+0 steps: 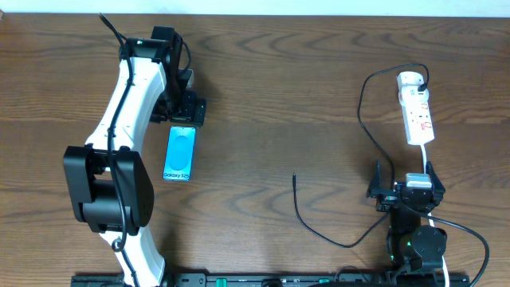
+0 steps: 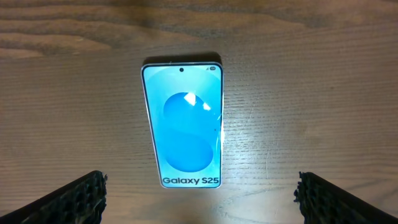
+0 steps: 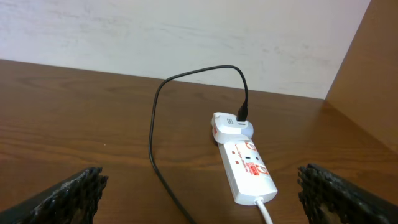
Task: Plug charger to phone and switch on socket
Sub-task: 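Move the left gripper over the blue Galaxy phone, then lower the left gripper and close it on the phone's bottom edge, then lift the phone with the left gripper and tilt it upright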
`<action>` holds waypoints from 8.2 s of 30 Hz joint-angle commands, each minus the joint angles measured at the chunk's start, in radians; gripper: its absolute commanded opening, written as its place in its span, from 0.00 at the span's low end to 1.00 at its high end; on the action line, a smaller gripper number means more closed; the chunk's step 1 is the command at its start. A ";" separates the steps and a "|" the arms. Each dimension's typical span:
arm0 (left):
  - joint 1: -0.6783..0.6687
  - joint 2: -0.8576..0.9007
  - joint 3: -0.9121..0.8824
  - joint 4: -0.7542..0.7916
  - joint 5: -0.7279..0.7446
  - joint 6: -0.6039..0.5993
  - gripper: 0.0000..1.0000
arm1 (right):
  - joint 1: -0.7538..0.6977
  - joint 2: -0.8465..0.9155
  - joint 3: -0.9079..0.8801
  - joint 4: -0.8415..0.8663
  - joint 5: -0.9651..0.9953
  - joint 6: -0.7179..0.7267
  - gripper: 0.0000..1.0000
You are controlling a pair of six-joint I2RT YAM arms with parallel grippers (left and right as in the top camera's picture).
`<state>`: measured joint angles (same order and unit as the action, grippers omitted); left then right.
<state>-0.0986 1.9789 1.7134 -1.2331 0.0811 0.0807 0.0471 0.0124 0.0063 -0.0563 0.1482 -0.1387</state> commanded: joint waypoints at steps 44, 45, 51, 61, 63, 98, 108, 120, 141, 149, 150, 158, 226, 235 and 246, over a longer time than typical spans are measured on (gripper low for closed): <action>0.003 0.002 -0.367 0.331 -0.048 -0.056 0.98 | 0.007 -0.006 -0.001 -0.005 0.003 0.011 0.99; 0.004 0.002 -0.367 0.333 -0.048 -0.056 0.98 | 0.007 -0.006 -0.001 -0.005 0.003 0.011 0.99; 0.005 0.002 -0.367 0.338 -0.092 -0.056 0.98 | 0.007 -0.006 -0.001 -0.005 0.003 0.011 0.99; 0.005 0.002 -0.386 0.362 -0.089 -0.060 0.98 | 0.007 -0.006 -0.001 -0.005 0.003 0.011 0.99; 0.005 0.002 -0.408 0.380 -0.089 -0.060 0.98 | 0.007 -0.006 -0.001 -0.005 0.003 0.011 0.99; 0.005 0.002 -0.517 0.495 -0.044 -0.060 0.98 | 0.007 -0.006 -0.001 -0.005 0.003 0.011 0.99; 0.005 0.002 -0.517 0.496 -0.044 -0.060 0.91 | 0.007 -0.006 -0.001 -0.005 0.003 0.011 0.99; 0.005 0.002 -0.519 0.495 -0.044 -0.060 0.73 | 0.007 -0.006 -0.001 -0.005 0.003 0.011 0.99; 0.005 0.002 -0.519 0.495 -0.044 -0.060 0.38 | 0.007 -0.006 -0.001 -0.005 0.003 0.011 0.99; 0.005 0.002 -0.519 0.487 -0.044 -0.060 0.32 | 0.007 -0.006 -0.001 -0.005 0.003 0.011 0.99; 0.005 0.002 -0.519 0.487 -0.044 -0.060 0.25 | 0.007 -0.006 -0.001 -0.005 0.003 0.011 0.99; 0.005 0.002 -0.518 0.488 -0.044 -0.060 0.07 | 0.007 -0.006 -0.001 -0.005 0.003 0.011 0.99; 0.412 -0.744 -0.297 0.697 1.235 -1.818 0.07 | 0.007 -0.006 -0.001 -0.005 0.003 0.011 0.99; 0.412 -0.714 -0.298 0.696 1.121 -1.783 0.07 | 0.007 -0.006 -0.001 -0.005 0.003 0.011 0.99; 0.411 -0.570 -0.303 0.605 0.989 -1.612 0.07 | 0.007 -0.006 -0.001 -0.005 0.003 0.011 0.99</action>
<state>0.3077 1.3724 1.3956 -0.5991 1.1393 -1.6463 0.0471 0.0124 0.0063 -0.0563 0.1482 -0.1387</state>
